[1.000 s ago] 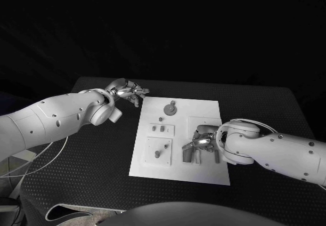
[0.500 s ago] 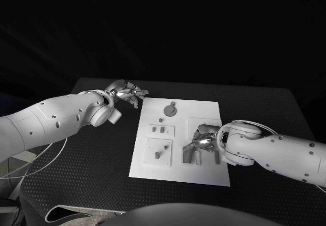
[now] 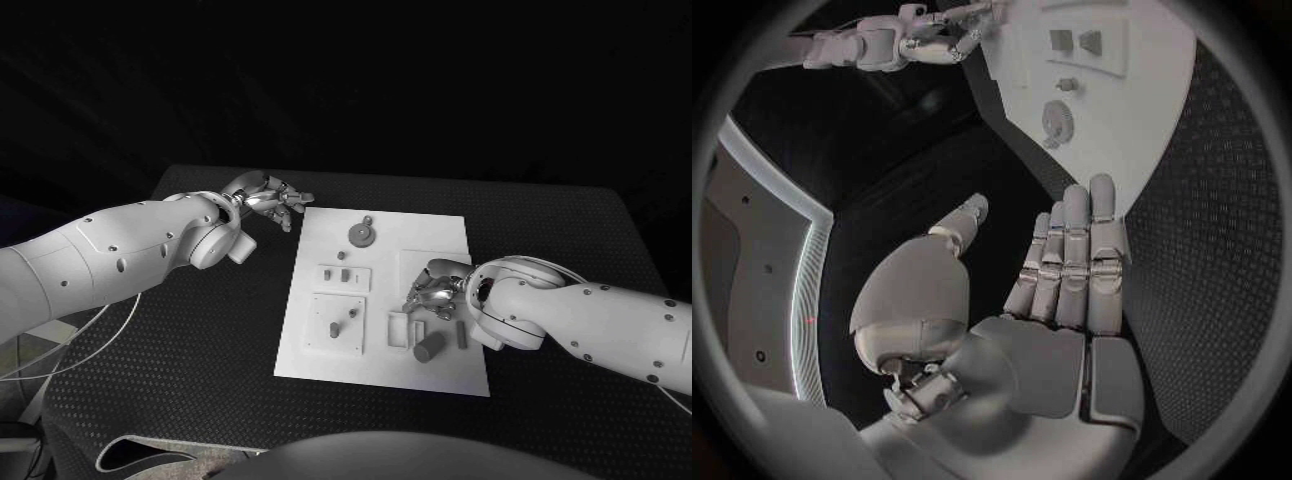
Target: Assemble the parts on the task board
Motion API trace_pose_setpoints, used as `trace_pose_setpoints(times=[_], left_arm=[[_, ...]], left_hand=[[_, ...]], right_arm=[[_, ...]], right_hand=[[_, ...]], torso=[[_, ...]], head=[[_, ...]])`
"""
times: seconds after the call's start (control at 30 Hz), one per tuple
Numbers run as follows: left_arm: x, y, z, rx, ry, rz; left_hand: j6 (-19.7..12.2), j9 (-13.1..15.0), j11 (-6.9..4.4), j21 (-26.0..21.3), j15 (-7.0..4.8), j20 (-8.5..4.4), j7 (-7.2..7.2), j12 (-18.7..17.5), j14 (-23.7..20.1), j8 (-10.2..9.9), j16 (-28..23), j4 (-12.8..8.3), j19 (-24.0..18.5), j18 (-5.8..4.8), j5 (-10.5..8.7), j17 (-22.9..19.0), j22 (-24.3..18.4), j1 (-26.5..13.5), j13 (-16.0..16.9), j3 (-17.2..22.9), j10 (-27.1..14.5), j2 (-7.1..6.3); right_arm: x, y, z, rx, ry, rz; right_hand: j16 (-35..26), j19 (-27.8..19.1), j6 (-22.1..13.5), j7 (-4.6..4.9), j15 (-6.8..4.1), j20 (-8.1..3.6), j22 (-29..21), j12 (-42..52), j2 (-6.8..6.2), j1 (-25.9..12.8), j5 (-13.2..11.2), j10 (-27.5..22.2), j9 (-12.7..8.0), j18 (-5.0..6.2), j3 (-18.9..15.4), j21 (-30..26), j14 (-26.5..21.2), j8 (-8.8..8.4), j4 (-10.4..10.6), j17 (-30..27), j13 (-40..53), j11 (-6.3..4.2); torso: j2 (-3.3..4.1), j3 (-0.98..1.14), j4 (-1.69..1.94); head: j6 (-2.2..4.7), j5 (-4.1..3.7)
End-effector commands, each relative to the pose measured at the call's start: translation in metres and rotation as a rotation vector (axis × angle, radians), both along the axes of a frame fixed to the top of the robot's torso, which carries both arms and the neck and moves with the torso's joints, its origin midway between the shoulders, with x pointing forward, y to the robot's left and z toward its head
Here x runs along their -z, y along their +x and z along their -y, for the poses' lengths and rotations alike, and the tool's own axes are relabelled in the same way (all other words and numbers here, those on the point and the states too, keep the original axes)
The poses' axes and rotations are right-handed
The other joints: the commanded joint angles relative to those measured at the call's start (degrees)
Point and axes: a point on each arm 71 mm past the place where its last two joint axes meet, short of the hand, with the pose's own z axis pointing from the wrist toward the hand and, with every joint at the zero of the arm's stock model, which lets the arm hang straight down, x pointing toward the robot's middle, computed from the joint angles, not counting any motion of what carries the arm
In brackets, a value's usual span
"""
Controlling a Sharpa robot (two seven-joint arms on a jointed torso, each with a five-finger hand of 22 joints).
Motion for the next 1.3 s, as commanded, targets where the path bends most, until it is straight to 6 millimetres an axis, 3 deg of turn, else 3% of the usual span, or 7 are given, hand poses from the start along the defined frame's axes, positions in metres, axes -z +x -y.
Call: trace_pose_setpoints(times=[0.03,0.4,0.73,0.83,1.03,1.17,1.3], left_arm=[[0.0,0.0,0.001,0.003,0.015,-0.01],[0.001,0.0,0.001,0.002,0.017,-0.011],[0.0,0.0,0.002,0.01,0.013,-0.005],[0.0,0.0,0.003,0.013,0.012,-0.005],[0.0,0.0,0.002,0.015,0.01,-0.002],[0.0,0.0,0.004,0.02,0.009,-0.003],[0.0,0.0,0.003,0.019,0.009,-0.003]], left_hand=[[-0.2,0.0,-0.04,-0.3,0.21,0.2,-0.07,-0.1,0.2,-0.1,-0.4,-0.2,0.1,3.84,0.05,0.1,0.1,0.5,-0.1,-0.3,-0.4,0.26],[-0.1,0.0,0.0,-0.3,0.25,0.26,-0.1,0.0,0.2,0.0,-0.4,-0.3,0.1,3.86,0.06,0.2,0.1,0.6,-0.1,-0.4,-0.6,0.2],[-0.1,0.0,0.02,-0.3,0.27,0.28,-0.1,0.0,0.2,0.0,-0.5,-0.3,0.1,3.87,0.06,0.2,0.1,0.6,-0.1,-0.4,-0.6,0.19],[-0.1,0.0,0.02,-0.4,0.28,0.29,-0.11,0.0,0.2,0.0,-0.5,-0.3,0.1,3.87,0.05,0.2,0.1,0.6,-0.2,-0.4,-0.6,0.15],[-0.1,0.0,0.03,-0.4,0.29,0.3,-0.11,0.0,0.2,0.0,-0.5,-0.4,0.1,3.89,0.04,0.2,0.1,0.7,-0.2,-0.5,-0.6,0.06],[-0.1,0.0,0.03,-0.4,0.29,0.31,-0.12,0.0,0.2,0.0,-0.5,-0.4,0.1,3.9,0.01,0.3,0.1,0.7,-0.2,-0.6,-0.6,-0.02],[-0.1,0.0,0.03,-0.4,0.29,0.32,-0.11,0.0,0.2,0.0,-0.5,-0.5,0.1,3.91,-0.01,0.3,0.1,0.8,-0.2,-0.6,-0.7,-0.12]], right_arm=[[0.0,0.0,-0.001,0.047,0.092,-0.07],[-0.002,0.0,-0.003,0.045,0.113,-0.092],[-0.012,0.005,-0.003,-0.028,0.154,0.065],[-0.015,0.003,-0.002,-0.068,0.158,0.106],[-0.032,-0.004,0.002,-0.193,0.121,0.195],[-0.045,-0.009,0.01,-0.249,0.074,0.223],[-0.055,-0.015,0.019,-0.289,0.032,0.224]], right_hand=[[-0.1,-0.1,0.4,0.03,-0.38,0.41,1.0,0.3,-0.49,-0.3,-0.1,0.2,0.1,0.96,0.1,0.3,-0.1,0.19,-0.4,-0.1,0.1,0.05],[-0.1,-0.1,0.4,0.05,-0.36,0.45,1.0,0.3,-0.55,-0.2,-0.1,0.2,0.2,0.96,0.2,0.3,0.0,0.19,-0.4,-0.1,0.1,0.06],[-0.2,-0.1,0.3,0.12,-0.31,0.6,1.0,0.2,-1.06,-0.7,-0.1,0.2,0.2,0.96,0.0,0.3,-0.1,0.12,-0.3,-0.1,0.1,0.14],[-0.3,0.0,-0.3,0.27,-0.25,0.68,0.9,0.1,-2.53,-1.4,-0.1,0.0,0.0,0.96,-0.5,0.3,-0.1,-0.2,-0.2,-0.2,0.1,0.27],[-0.5,0.5,-2.3,1.02,0.3,0.73,0.7,-0.1,-9.79,-4.8,-0.1,-0.6,-0.5,0.96,-2.7,0.2,-0.1,-1.45,0.7,-0.4,0.1,0.97],[-0.7,0.7,-3.2,1.32,0.57,0.6,0.5,-0.2,-12.42,-6.1,-0.1,-1.1,-0.7,0.96,-3.2,0.0,-0.1,-1.95,1.4,-0.5,0.2,1.27],[-1.0,0.4,-4.3,1.66,0.86,0.52,0.4,-0.3,-14.12,-6.4,-0.1,-1.9,-0.9,0.96,-3.9,-0.4,-0.4,-2.51,1.3,-0.5,0.3,1.59]], torso=[[0.0,0.0,-0.02],[0.03,0.07,-0.09],[0.01,0.1,-0.06],[0.01,0.09,-0.04],[-0.01,0.04,-0.11],[-0.04,-0.01,-0.06],[-0.05,0.02,-0.06]], head=[[-0.04,0.02],[-0.03,0.05],[0.03,0.01],[-0.04,-0.01],[0.1,-0.09],[0.16,-0.18],[0.16,-0.37]])
